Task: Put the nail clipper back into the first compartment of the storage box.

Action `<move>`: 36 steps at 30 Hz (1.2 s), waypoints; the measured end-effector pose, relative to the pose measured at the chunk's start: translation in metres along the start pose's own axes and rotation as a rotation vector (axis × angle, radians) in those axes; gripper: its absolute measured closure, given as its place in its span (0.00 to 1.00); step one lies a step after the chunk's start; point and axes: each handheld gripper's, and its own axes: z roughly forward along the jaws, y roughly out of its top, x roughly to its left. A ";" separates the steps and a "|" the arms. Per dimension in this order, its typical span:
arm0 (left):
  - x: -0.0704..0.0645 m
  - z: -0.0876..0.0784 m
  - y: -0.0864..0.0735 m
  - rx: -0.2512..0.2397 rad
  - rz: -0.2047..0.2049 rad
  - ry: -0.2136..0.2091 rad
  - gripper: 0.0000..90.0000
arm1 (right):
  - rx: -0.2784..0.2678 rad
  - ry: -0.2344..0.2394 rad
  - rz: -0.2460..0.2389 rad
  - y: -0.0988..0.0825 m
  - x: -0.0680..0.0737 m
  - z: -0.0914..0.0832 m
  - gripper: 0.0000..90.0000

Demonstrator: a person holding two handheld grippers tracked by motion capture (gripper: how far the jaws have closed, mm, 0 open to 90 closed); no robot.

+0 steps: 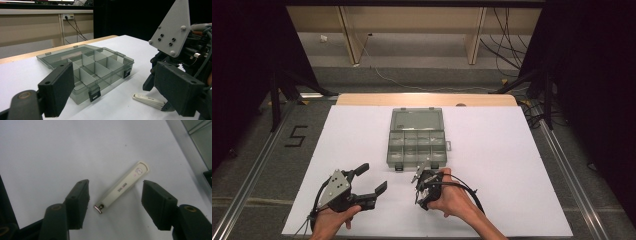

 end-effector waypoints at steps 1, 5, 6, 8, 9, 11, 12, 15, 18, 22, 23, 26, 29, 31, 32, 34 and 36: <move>0.000 0.000 0.000 0.000 0.000 0.000 0.18 | 0.000 0.000 0.000 0.000 0.000 0.000 0.45; 0.000 0.000 0.000 0.004 0.000 0.003 0.18 | 0.019 0.004 0.011 0.000 -0.001 0.002 0.49; 0.000 0.000 0.000 0.003 -0.001 0.002 0.18 | 0.019 0.006 0.017 0.000 -0.002 0.003 0.50; 0.000 0.000 0.000 0.001 -0.002 0.003 0.18 | 0.034 0.015 0.018 0.001 -0.003 0.003 0.52; 0.000 0.000 0.000 0.001 -0.002 0.003 0.18 | 0.034 0.015 0.018 0.001 -0.003 0.003 0.52; 0.000 0.000 0.000 0.002 -0.002 0.003 0.18 | 0.028 0.015 0.021 0.001 -0.003 0.005 0.54; 0.000 0.000 0.000 0.002 -0.001 0.003 0.18 | 0.036 0.016 0.021 0.002 -0.004 0.006 0.56; 0.000 0.000 0.000 0.003 0.000 0.003 0.18 | 0.042 0.012 0.026 0.002 -0.004 0.008 0.58; 0.000 0.000 0.000 0.003 -0.001 0.002 0.18 | 0.044 0.006 0.021 0.003 -0.005 0.008 0.61; 0.000 0.000 0.000 0.003 -0.001 0.000 0.18 | 0.048 0.001 0.016 0.004 -0.005 0.008 0.64; 0.000 0.000 0.000 0.003 0.000 0.001 0.18 | 0.051 -0.005 0.015 0.004 -0.005 0.008 0.65; 0.000 0.000 0.000 0.003 0.000 0.001 0.18 | 0.066 -0.001 0.000 0.004 -0.004 0.008 0.73; 0.000 0.000 0.000 0.002 -0.002 0.001 0.18 | 0.072 0.004 -0.006 0.005 -0.004 0.008 0.75; 0.000 0.000 0.000 0.003 0.000 0.001 0.18 | 0.080 0.009 -0.007 0.006 -0.005 0.008 0.77; 0.000 0.000 0.000 0.003 0.000 0.002 0.18 | 0.078 0.013 -0.008 0.006 -0.005 0.008 0.82; 0.000 0.000 0.000 0.002 -0.001 0.002 0.18 | 0.079 0.011 -0.012 0.006 -0.006 0.008 0.85; 0.000 0.000 0.000 0.002 -0.001 0.002 0.18 | 0.082 0.012 -0.015 0.006 -0.006 0.008 0.85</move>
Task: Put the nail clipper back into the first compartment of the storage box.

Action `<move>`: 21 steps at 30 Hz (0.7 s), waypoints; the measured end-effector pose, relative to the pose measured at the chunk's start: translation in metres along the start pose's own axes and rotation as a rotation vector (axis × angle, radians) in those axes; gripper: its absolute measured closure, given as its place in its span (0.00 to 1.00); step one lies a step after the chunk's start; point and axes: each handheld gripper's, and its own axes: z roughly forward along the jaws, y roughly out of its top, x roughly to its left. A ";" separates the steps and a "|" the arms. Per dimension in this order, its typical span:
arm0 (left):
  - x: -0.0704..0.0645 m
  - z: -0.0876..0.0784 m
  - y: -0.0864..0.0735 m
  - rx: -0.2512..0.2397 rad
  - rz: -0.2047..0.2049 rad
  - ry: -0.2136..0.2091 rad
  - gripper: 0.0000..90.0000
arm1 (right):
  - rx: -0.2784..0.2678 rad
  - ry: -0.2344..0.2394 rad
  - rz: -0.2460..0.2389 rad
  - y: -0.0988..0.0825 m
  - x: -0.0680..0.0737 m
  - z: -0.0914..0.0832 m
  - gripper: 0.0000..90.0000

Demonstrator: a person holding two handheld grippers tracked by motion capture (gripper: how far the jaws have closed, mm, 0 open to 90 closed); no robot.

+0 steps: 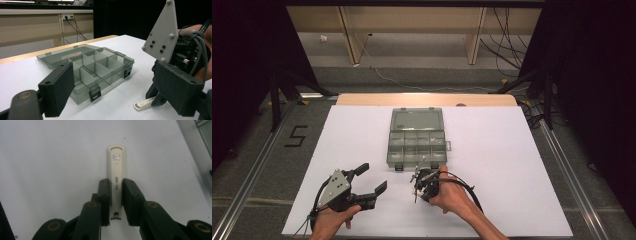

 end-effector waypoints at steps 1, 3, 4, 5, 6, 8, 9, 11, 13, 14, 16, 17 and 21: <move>0.000 0.000 0.000 0.000 0.000 0.000 0.18 | 0.000 0.000 0.000 0.000 0.000 0.000 0.85; 0.000 0.000 0.000 0.001 0.001 0.000 0.18 | 0.005 -0.005 -0.008 0.001 0.001 0.000 0.85; 0.000 0.000 0.000 0.000 0.000 0.000 0.18 | 0.004 -0.004 -0.014 0.001 0.001 0.000 0.86; 0.000 0.000 0.000 0.000 0.000 0.000 0.18 | 0.004 -0.004 -0.014 0.001 0.001 0.000 0.86; 0.000 0.000 0.000 -0.002 0.000 -0.003 0.18 | 0.001 -0.006 -0.017 0.001 0.001 0.000 0.86; 0.000 0.000 0.000 -0.004 -0.001 -0.003 0.18 | -0.001 -0.004 -0.022 0.001 0.001 0.000 0.86; 0.000 0.000 0.000 -0.004 -0.001 -0.003 0.18 | -0.001 -0.004 -0.022 0.001 0.001 0.000 0.86; 0.001 0.000 0.000 -0.004 -0.001 -0.003 0.18 | -0.014 0.010 -0.027 0.001 0.001 -0.003 0.86; 0.001 0.000 0.000 -0.004 -0.001 -0.003 0.18 | -0.026 0.003 -0.023 0.001 0.001 -0.008 0.86; 0.000 0.000 0.000 0.002 0.000 0.001 0.18 | -0.036 -0.007 -0.034 0.002 0.000 -0.011 0.86; 0.000 0.000 0.000 0.002 0.000 0.000 0.18 | -0.050 -0.012 -0.035 0.003 -0.001 -0.017 0.86; 0.000 0.000 0.000 0.002 0.000 0.000 0.18 | -0.050 -0.012 -0.035 0.003 -0.001 -0.017 0.86; 0.001 0.000 0.000 0.005 0.001 0.004 0.18 | -0.060 -0.021 -0.046 0.006 -0.003 -0.027 0.86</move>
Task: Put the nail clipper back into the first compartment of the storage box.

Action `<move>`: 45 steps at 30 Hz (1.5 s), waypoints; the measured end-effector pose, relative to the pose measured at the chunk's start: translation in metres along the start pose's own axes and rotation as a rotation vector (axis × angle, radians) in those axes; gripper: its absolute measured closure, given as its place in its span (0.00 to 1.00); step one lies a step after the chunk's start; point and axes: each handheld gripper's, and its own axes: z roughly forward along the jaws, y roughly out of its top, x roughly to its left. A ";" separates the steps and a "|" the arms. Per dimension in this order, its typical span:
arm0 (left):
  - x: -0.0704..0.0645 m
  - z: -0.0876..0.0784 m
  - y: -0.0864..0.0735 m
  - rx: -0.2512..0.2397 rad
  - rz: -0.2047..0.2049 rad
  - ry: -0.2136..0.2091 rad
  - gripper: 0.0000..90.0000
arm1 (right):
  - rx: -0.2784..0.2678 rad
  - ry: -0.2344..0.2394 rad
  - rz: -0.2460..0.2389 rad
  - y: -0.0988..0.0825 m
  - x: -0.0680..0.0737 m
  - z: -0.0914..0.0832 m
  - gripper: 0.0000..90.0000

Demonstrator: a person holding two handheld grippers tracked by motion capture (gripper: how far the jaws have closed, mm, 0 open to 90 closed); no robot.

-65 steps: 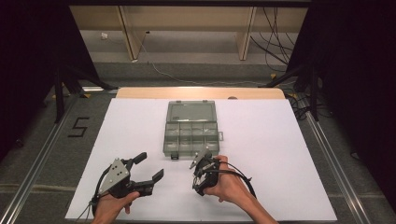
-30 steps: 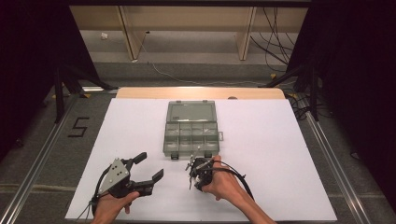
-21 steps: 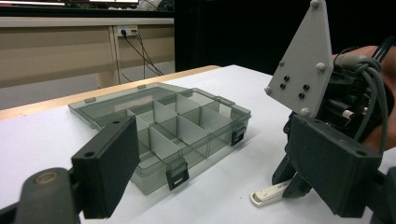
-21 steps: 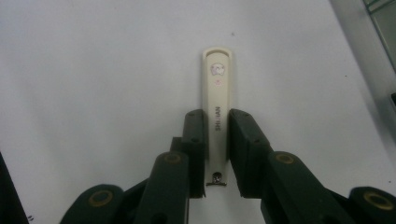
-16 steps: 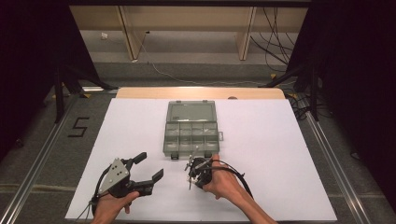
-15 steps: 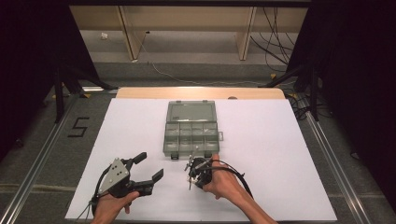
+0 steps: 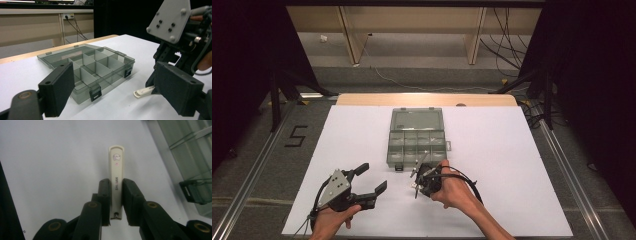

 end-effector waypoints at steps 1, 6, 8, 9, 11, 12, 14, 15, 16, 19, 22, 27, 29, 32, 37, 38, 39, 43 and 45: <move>0.000 0.000 0.000 0.000 -0.001 0.001 0.18 | -0.009 -0.001 0.001 0.001 -0.001 -0.002 0.86; 0.001 0.000 0.000 0.001 -0.002 0.001 0.18 | -0.087 -0.025 0.021 0.012 -0.011 -0.016 0.86; 0.000 0.000 0.000 0.001 -0.002 0.001 0.18 | -0.097 -0.024 0.032 0.015 -0.013 -0.018 0.86; 0.001 0.000 0.000 0.001 -0.002 0.000 0.18 | -0.119 -0.029 0.042 0.021 -0.018 -0.021 0.86; 0.001 0.000 0.000 0.001 -0.002 0.001 0.18 | -0.128 -0.036 0.047 0.022 -0.020 -0.022 0.86; 0.000 0.000 0.000 0.003 -0.008 -0.007 0.18 | -0.150 -0.043 0.068 0.028 -0.027 -0.023 0.86; 0.000 0.000 0.000 0.003 -0.009 -0.007 0.18 | -0.155 -0.047 0.072 0.029 -0.029 -0.023 0.86; 0.000 0.000 0.000 0.004 -0.011 -0.004 0.18 | -0.171 -0.052 0.091 0.035 -0.035 -0.023 0.86; 0.000 0.000 0.000 0.004 -0.011 -0.004 0.18 | -0.171 -0.052 0.091 0.035 -0.035 -0.023 0.86; 0.001 0.000 0.000 0.001 -0.004 0.000 0.18 | -0.170 -0.066 0.113 0.044 -0.043 -0.022 0.86; 0.001 0.000 0.000 -0.001 -0.002 -0.001 0.18 | -0.173 -0.073 0.124 0.050 -0.048 -0.019 0.86; 0.001 0.000 0.000 0.001 -0.005 -0.003 0.18 | -0.183 -0.074 0.146 0.067 -0.059 -0.013 0.86; 0.000 0.000 0.000 -0.002 0.001 -0.006 0.18 | -0.187 -0.079 0.157 0.072 -0.062 -0.011 0.86; 0.000 0.000 0.000 -0.004 -0.002 -0.008 0.18 | -0.195 -0.078 0.167 0.078 -0.065 -0.011 0.86; 0.000 0.000 0.001 -0.003 -0.005 -0.005 0.18 | -0.203 -0.089 0.192 0.089 -0.074 -0.007 0.86; 0.000 -0.001 0.001 -0.004 -0.002 -0.005 0.18 | -0.203 -0.089 0.192 0.089 -0.074 -0.007 0.86; 0.001 0.000 0.000 -0.013 -0.004 -0.014 0.18 | -0.205 -0.093 0.203 0.093 -0.078 -0.006 0.86; 0.000 0.000 0.001 -0.005 -0.002 -0.008 0.18 | -0.209 -0.097 0.227 0.096 -0.083 -0.004 0.86; 0.001 0.000 0.001 -0.005 -0.004 -0.007 0.18 | -0.209 -0.103 0.238 0.101 -0.086 -0.003 0.86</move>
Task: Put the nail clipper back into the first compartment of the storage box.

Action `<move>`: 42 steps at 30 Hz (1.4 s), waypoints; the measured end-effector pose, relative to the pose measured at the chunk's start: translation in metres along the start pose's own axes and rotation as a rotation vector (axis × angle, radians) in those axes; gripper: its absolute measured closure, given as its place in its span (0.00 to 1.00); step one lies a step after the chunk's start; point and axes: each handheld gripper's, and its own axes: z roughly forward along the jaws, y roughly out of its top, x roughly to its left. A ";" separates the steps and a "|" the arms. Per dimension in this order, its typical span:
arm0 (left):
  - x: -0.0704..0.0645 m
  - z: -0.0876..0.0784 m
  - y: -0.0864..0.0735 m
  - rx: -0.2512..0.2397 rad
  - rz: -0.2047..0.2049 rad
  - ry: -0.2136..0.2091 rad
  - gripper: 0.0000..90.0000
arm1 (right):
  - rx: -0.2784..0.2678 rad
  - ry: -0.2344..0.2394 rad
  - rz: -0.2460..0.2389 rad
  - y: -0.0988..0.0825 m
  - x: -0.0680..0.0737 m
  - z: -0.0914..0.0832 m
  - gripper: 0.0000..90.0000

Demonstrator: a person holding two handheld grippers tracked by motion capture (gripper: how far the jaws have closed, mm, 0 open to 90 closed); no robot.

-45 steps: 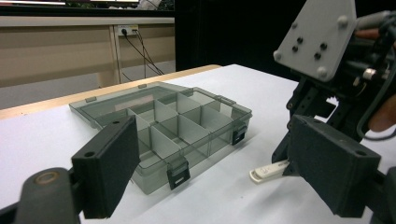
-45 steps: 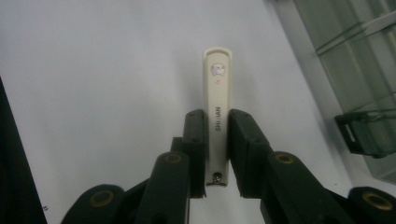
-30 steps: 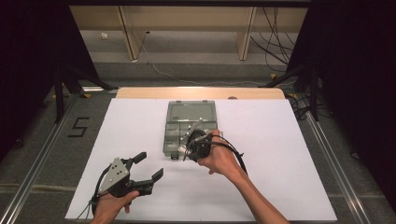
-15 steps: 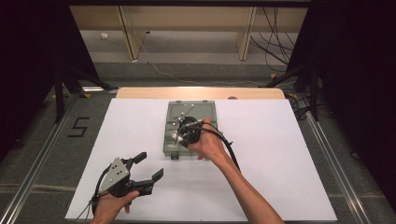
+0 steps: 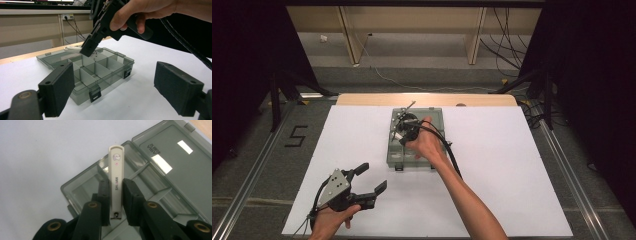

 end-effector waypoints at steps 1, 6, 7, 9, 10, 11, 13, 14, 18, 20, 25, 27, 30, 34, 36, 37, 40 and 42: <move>0.000 0.000 0.000 0.000 0.000 0.000 0.18 | 0.000 0.000 0.000 0.000 0.000 0.000 0.86; 0.000 0.000 0.000 -0.002 0.002 0.000 0.18 | 0.012 -0.016 0.015 0.008 0.000 0.006 0.86; 0.000 0.000 0.000 -0.002 0.002 -0.001 0.18 | 0.020 -0.021 0.020 0.009 -0.001 0.008 0.86; 0.000 -0.001 0.001 -0.002 0.003 -0.001 0.18 | 0.022 -0.019 0.033 0.011 -0.002 0.011 0.86; 0.000 -0.001 0.000 -0.004 0.000 -0.002 0.18 | 0.026 -0.020 0.040 0.013 -0.002 0.013 0.86; 0.000 -0.001 0.000 -0.004 0.000 -0.002 0.18 | 0.026 -0.020 0.040 0.013 -0.002 0.013 0.86; 0.001 -0.001 0.000 -0.004 0.002 -0.002 0.18 | 0.034 -0.020 0.045 0.014 -0.003 0.016 0.86; 0.001 -0.001 0.000 -0.004 0.003 -0.001 0.18 | 0.039 -0.026 0.045 0.015 -0.003 0.018 0.86; 0.000 0.000 0.001 -0.003 0.000 -0.004 0.18 | 0.046 -0.024 0.067 0.019 -0.004 0.024 0.86; 0.001 0.000 0.001 -0.003 0.002 -0.004 0.18 | 0.054 -0.026 0.075 0.020 -0.004 0.026 0.86; 0.001 -0.001 0.001 -0.004 0.001 -0.004 0.18 | 0.059 -0.028 0.083 0.021 -0.007 0.029 0.86; 0.001 0.000 0.000 -0.003 0.000 -0.004 0.18 | 0.062 -0.028 0.090 0.022 -0.007 0.032 0.86; 0.000 0.000 0.000 -0.001 -0.001 -0.005 0.18 | 0.064 -0.034 0.092 0.021 -0.007 0.035 0.86; 0.000 0.000 0.000 -0.003 -0.001 -0.006 0.18 | 0.069 -0.033 0.102 0.021 -0.008 0.038 0.86; 0.001 0.000 0.000 -0.003 -0.003 -0.006 0.18 | 0.075 -0.035 0.110 0.022 -0.009 0.040 0.85; 0.001 0.000 0.000 -0.003 -0.003 -0.006 0.18 | 0.076 -0.033 0.114 0.022 -0.009 0.040 0.86; 0.001 0.000 0.001 -0.003 -0.001 -0.007 0.18 | 0.077 -0.031 0.123 0.022 -0.009 0.042 0.85; 0.001 0.000 0.001 -0.003 0.000 -0.006 0.18 | 0.077 -0.034 0.126 0.022 -0.009 0.044 0.85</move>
